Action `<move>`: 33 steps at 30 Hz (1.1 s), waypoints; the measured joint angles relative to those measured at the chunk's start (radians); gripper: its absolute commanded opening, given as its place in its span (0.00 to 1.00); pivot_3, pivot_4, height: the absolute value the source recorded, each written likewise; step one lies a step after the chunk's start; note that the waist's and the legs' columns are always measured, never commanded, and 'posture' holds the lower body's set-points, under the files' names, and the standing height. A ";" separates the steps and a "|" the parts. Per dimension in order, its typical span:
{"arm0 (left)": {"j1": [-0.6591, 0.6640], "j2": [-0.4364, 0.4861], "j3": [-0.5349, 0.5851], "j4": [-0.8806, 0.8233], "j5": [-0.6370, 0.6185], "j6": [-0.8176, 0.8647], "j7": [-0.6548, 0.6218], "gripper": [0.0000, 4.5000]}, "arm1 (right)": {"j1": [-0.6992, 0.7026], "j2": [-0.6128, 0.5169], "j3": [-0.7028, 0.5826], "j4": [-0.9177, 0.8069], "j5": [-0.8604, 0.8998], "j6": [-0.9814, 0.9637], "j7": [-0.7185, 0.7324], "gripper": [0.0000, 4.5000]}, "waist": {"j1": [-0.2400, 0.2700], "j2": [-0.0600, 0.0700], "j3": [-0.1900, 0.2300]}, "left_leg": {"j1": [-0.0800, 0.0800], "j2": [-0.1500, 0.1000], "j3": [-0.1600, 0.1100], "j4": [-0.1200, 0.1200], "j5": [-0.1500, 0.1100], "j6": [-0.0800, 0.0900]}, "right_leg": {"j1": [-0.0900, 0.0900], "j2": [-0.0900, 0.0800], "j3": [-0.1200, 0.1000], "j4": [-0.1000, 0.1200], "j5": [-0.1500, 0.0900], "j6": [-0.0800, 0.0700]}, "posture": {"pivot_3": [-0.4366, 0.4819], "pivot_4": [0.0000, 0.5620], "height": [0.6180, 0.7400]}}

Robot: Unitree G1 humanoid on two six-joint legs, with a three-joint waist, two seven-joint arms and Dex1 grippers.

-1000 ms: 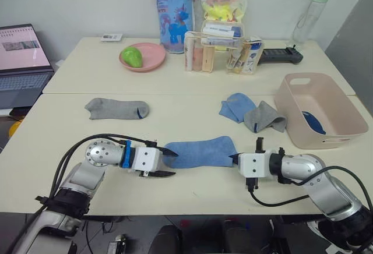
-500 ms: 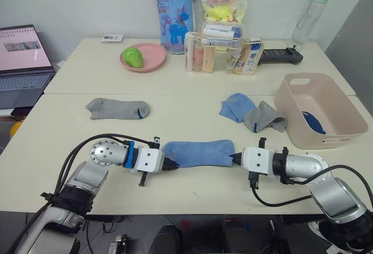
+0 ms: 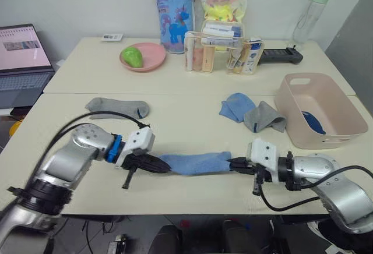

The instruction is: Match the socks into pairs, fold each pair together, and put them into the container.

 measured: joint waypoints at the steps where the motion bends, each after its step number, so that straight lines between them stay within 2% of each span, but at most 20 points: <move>1: -0.014 0.019 0.011 -0.022 -0.030 0.060 -0.010 0.00 | -0.004 0.001 -0.030 -0.019 0.055 0.065 -0.007 0.00 | 0.001 0.000 0.000 | 0.000 0.000 0.000 0.000 0.000 0.000 | 0.000 0.000 0.000 0.000 0.000 0.000 | 0.48 0.27 0.69; 6: -0.037 0.017 -0.026 -0.050 -0.113 0.271 -0.026 0.00 | -0.042 0.019 -0.122 -0.039 0.286 0.367 -0.071 0.00 | 0.001 0.000 0.000 | 0.000 0.000 0.000 0.000 0.000 0.000 | 0.000 0.000 0.000 0.000 0.000 0.000 | 0.48 0.27 0.69; 9: -0.092 -0.072 -0.113 0.057 -0.072 0.309 -0.016 0.00 | -0.097 0.074 -0.135 0.012 0.332 0.504 -0.154 0.00 | 0.001 0.000 0.000 | 0.000 -0.001 0.001 0.000 0.000 0.000 | 0.000 0.001 0.000 0.001 0.000 0.000 | 0.48 0.27 0.69; 14: -0.250 -0.256 -0.182 0.377 0.076 0.220 0.047 0.00 | -0.189 0.116 -0.096 0.109 0.311 0.590 -0.287 0.00 | 0.003 -0.001 0.000 | -0.001 -0.001 0.001 0.001 0.000 0.000 | -0.002 0.001 0.000 0.001 0.000 0.000 | 0.48 0.27 0.69; 20: -0.408 -0.364 -0.184 0.659 0.195 0.054 0.056 0.00 | -0.274 0.139 -0.067 0.213 0.268 0.592 -0.368 0.00 | -0.001 -0.001 0.000 | -0.003 -0.001 0.003 0.000 0.001 -0.001 | -0.005 0.000 0.002 0.002 0.000 0.000 | 0.48 0.27 0.69; 23: -0.444 -0.401 -0.175 0.764 0.243 -0.030 0.073 0.00 | -0.315 0.149 -0.052 0.274 0.240 0.581 -0.396 0.14 | -0.002 -0.001 0.000 | -0.004 -0.001 0.005 0.001 0.001 -0.002 | -0.009 -0.001 0.003 0.005 0.000 0.000 | 0.48 0.27 0.69; 30: -0.456 -0.447 -0.102 0.882 0.293 -0.144 0.135 0.00 | -0.332 0.134 -0.046 0.309 0.199 0.511 -0.418 0.67 | -0.002 -0.001 -0.001 | -0.019 0.000 0.005 0.007 0.003 -0.004 | -0.023 -0.001 0.003 0.011 0.000 0.000 | 0.48 0.27 0.69; 33: -0.482 -0.461 -0.036 0.897 0.287 -0.155 0.176 0.15 | -0.314 0.105 -0.049 0.303 0.186 0.458 -0.410 0.92 | 0.000 -0.001 -0.001 | -0.021 -0.001 0.004 0.011 0.002 -0.004 | -0.023 -0.001 0.003 0.012 0.000 0.000 | 0.48 0.27 0.69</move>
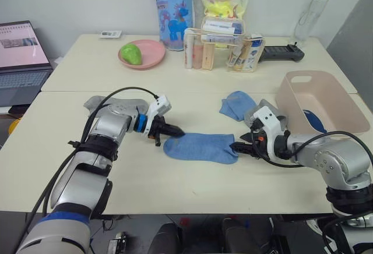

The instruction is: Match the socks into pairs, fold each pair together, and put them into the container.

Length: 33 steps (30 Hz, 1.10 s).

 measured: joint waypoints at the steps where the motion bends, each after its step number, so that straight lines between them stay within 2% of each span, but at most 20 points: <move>1: 0.005 0.004 0.026 -0.028 -0.013 0.013 0.000 0.20 | 0.015 -0.001 -0.013 -0.011 0.002 -0.015 0.002 0.99 | 0.000 0.000 0.000 | 0.000 0.000 0.000 0.000 0.000 0.000 | 0.000 0.000 0.000 0.000 0.000 0.000 | 0.48 0.27 0.69; 5: 0.104 0.080 0.132 -0.250 -0.095 0.153 0.011 0.49 | 0.104 0.003 -0.118 -0.069 0.027 -0.062 0.003 1.00 | -0.005 0.000 0.000 | 0.000 0.001 -0.001 -0.001 0.000 0.000 | 0.000 0.001 0.000 0.000 0.000 0.000 | 0.48 0.27 0.69; 9: 0.240 0.105 0.236 -0.432 -0.161 0.278 0.111 0.76 | 0.175 0.046 -0.172 -0.143 0.037 -0.133 -0.007 1.00 | -0.011 0.001 -0.001 | 0.002 0.001 -0.003 0.000 -0.001 0.001 | 0.002 0.001 0.001 0.002 0.000 0.000 | 0.48 0.27 0.69; 13: 0.386 0.078 0.281 -0.543 -0.169 0.318 0.245 0.76 | 0.235 0.125 -0.142 -0.156 -0.003 -0.209 -0.070 1.00 | -0.010 0.001 -0.001 | 0.002 0.001 -0.003 0.001 -0.001 0.002 | 0.002 0.000 0.002 0.002 0.000 0.000 | 0.48 0.27 0.69; 19: 0.464 0.021 0.275 -0.582 -0.127 0.257 0.377 0.76 | 0.271 0.189 -0.057 -0.129 -0.076 -0.275 -0.137 1.00 | 0.002 0.000 -0.001 | 0.002 0.000 -0.003 0.001 0.000 0.000 | 0.003 0.000 0.001 0.001 0.000 0.000 | 0.48 0.27 0.69; 21: 0.481 0.008 0.253 -0.589 -0.107 0.222 0.395 0.68 | 0.289 0.207 -0.012 -0.090 -0.111 -0.309 -0.150 0.96 | 0.002 0.000 -0.001 | 0.002 0.000 -0.001 0.001 0.000 0.000 | 0.003 0.000 0.001 0.001 0.000 0.000 | 0.48 0.27 0.69; 24: 0.482 0.003 0.218 -0.596 -0.080 0.196 0.413 0.51 | 0.306 0.218 0.023 -0.043 -0.157 -0.354 -0.164 0.80 | 0.003 0.002 -0.003 | 0.003 0.000 0.000 0.001 0.000 0.000 | 0.003 0.000 0.000 0.001 0.000 0.000 | 0.48 0.27 0.69; 31: 0.507 -0.014 0.186 -0.640 -0.079 0.209 0.417 0.03 | 0.310 0.224 0.025 -0.045 -0.159 -0.364 -0.143 0.23 | 0.002 0.002 -0.003 | 0.003 0.000 -0.001 0.001 -0.001 0.001 | 0.004 0.000 0.000 0.001 0.000 0.000 | 0.48 0.27 0.69; 33: 0.524 -0.014 0.189 -0.667 -0.094 0.226 0.416 0.00 | 0.317 0.224 0.026 -0.068 -0.151 -0.362 -0.139 0.07 | 0.002 0.002 -0.003 | 0.003 0.000 -0.001 0.001 -0.001 0.001 | 0.004 0.000 0.000 0.001 0.000 0.000 | 0.48 0.27 0.69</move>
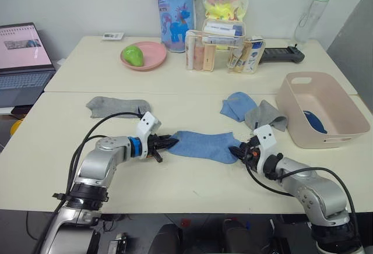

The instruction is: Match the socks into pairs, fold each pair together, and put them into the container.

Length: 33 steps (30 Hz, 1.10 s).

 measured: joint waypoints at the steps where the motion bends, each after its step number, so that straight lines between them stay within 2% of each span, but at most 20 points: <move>1: 0.010 0.002 0.003 -0.015 -0.011 0.015 -0.001 0.00 | 0.004 -0.002 0.000 -0.015 0.010 0.004 0.003 0.01 | 0.000 0.000 0.000 | 0.000 0.000 0.000 0.000 0.000 0.000 | 0.000 0.000 0.000 0.000 0.000 0.000 | 0.48 0.27 0.69; 4: 0.058 0.024 0.014 -0.079 -0.059 0.068 -0.009 0.00 | 0.038 -0.016 -0.006 -0.096 0.057 0.035 0.026 0.01 | -0.001 0.000 0.000 | -0.001 0.001 -0.001 0.000 0.000 0.001 | 0.000 0.000 0.000 0.000 0.000 0.000 | 0.48 0.27 0.69; 10: 0.190 0.134 0.072 -0.255 -0.156 0.172 -0.040 0.00 | 0.113 -0.091 -0.073 -0.237 0.229 0.188 0.067 0.01 | -0.001 0.000 0.000 | 0.000 0.001 -0.004 -0.001 -0.001 0.002 | 0.001 0.000 0.001 -0.001 0.000 0.000 | 0.48 0.27 0.69; 17: 0.336 0.137 0.088 -0.388 -0.195 0.209 0.008 0.00 | 0.182 -0.121 -0.104 -0.293 0.321 0.243 0.059 0.01 | -0.001 0.000 0.000 | 0.001 0.001 -0.003 -0.001 -0.002 0.003 | 0.002 0.000 0.001 -0.002 0.000 0.000 | 0.48 0.27 0.69; 24: 0.419 0.128 0.092 -0.431 -0.188 0.131 0.064 0.00 | 0.182 -0.127 -0.108 -0.260 0.330 0.277 0.012 0.01 | 0.000 0.000 -0.002 | 0.002 0.001 -0.003 -0.002 -0.002 0.003 | 0.003 0.000 0.001 -0.002 0.000 0.000 | 0.48 0.27 0.69; 26: 0.423 0.121 0.091 -0.427 -0.186 0.113 0.069 0.00 | 0.181 -0.131 -0.107 -0.251 0.330 0.291 0.009 0.10 | 0.000 0.001 -0.002 | 0.002 0.001 -0.003 -0.002 -0.002 0.003 | 0.003 0.000 0.002 -0.002 0.000 0.000 | 0.48 0.27 0.69; 27: 0.423 0.122 0.091 -0.426 -0.186 0.111 0.066 0.09 | 0.180 -0.139 -0.104 -0.251 0.330 0.294 0.008 0.15 | 0.000 0.001 -0.002 | 0.002 0.001 -0.003 -0.002 -0.002 0.003 | 0.003 0.000 0.001 -0.002 0.000 0.000 | 0.48 0.27 0.69; 33: 0.440 0.152 0.108 -0.427 -0.213 0.090 0.038 0.47 | 0.185 -0.208 -0.118 -0.253 0.324 0.272 0.020 0.62 | -0.001 0.001 -0.002 | 0.002 0.001 -0.003 -0.003 -0.002 0.003 | 0.003 0.000 0.001 -0.002 0.000 0.000 | 0.48 0.27 0.69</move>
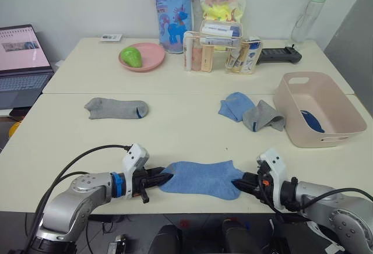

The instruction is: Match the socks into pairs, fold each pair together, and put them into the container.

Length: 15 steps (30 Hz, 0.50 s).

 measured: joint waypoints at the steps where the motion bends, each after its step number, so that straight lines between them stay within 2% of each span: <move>1: 0.011 0.009 0.011 -0.001 -0.003 -0.011 -0.004 0.54 | 0.000 -0.011 -0.017 -0.001 -0.001 -0.013 0.003 0.70 | 0.000 0.000 0.000 | 0.000 0.000 0.000 0.000 0.000 0.000 | 0.000 0.000 0.000 0.000 0.000 0.000 | 0.48 0.27 0.69; 4: 0.025 0.041 0.048 0.003 -0.006 -0.024 -0.013 0.75 | 0.006 -0.044 -0.056 -0.004 -0.004 -0.043 0.022 0.95 | 0.001 0.000 0.000 | 0.000 0.000 0.000 0.000 0.000 0.000 | 0.000 0.000 0.000 0.000 0.000 0.000 | 0.48 0.27 0.69; 5: 0.024 0.049 0.065 0.010 -0.009 -0.028 -0.016 0.82 | 0.013 -0.057 -0.069 -0.008 -0.004 -0.057 0.031 1.00 | 0.001 0.000 0.000 | 0.000 0.000 0.000 0.000 0.000 0.000 | 0.000 0.000 0.000 0.000 0.000 0.000 | 0.48 0.27 0.69; 7: 0.005 0.055 0.096 0.019 -0.021 -0.031 -0.016 0.97 | 0.037 -0.067 -0.093 -0.023 0.000 -0.092 0.060 1.00 | 0.002 0.000 0.000 | 0.000 0.000 0.000 0.000 0.000 0.000 | 0.000 0.000 0.000 -0.001 0.000 0.000 | 0.48 0.27 0.69; 9: -0.072 0.019 0.119 0.036 -0.041 -0.034 0.007 0.99 | 0.043 -0.069 -0.094 -0.044 -0.014 -0.140 0.073 1.00 | 0.006 0.000 0.000 | 0.000 -0.001 0.000 0.000 0.000 0.000 | 0.001 0.000 -0.001 -0.001 0.000 0.000 | 0.48 0.27 0.69; 12: -0.230 -0.055 0.092 0.041 -0.075 -0.025 0.048 0.99 | -0.019 -0.061 -0.046 -0.053 -0.097 -0.232 0.044 1.00 | 0.005 -0.003 -0.001 | 0.000 -0.001 0.002 0.001 0.000 0.000 | 0.001 0.000 -0.002 -0.001 0.000 0.000 | 0.48 0.27 0.69; 15: -0.286 -0.093 0.054 0.054 -0.076 -0.011 0.076 0.99 | -0.044 -0.055 0.000 -0.047 -0.161 -0.275 0.020 1.00 | 0.000 -0.003 -0.001 | 0.000 0.000 0.003 0.000 0.000 -0.001 | 0.000 0.000 -0.001 -0.001 0.000 0.000 | 0.48 0.27 0.69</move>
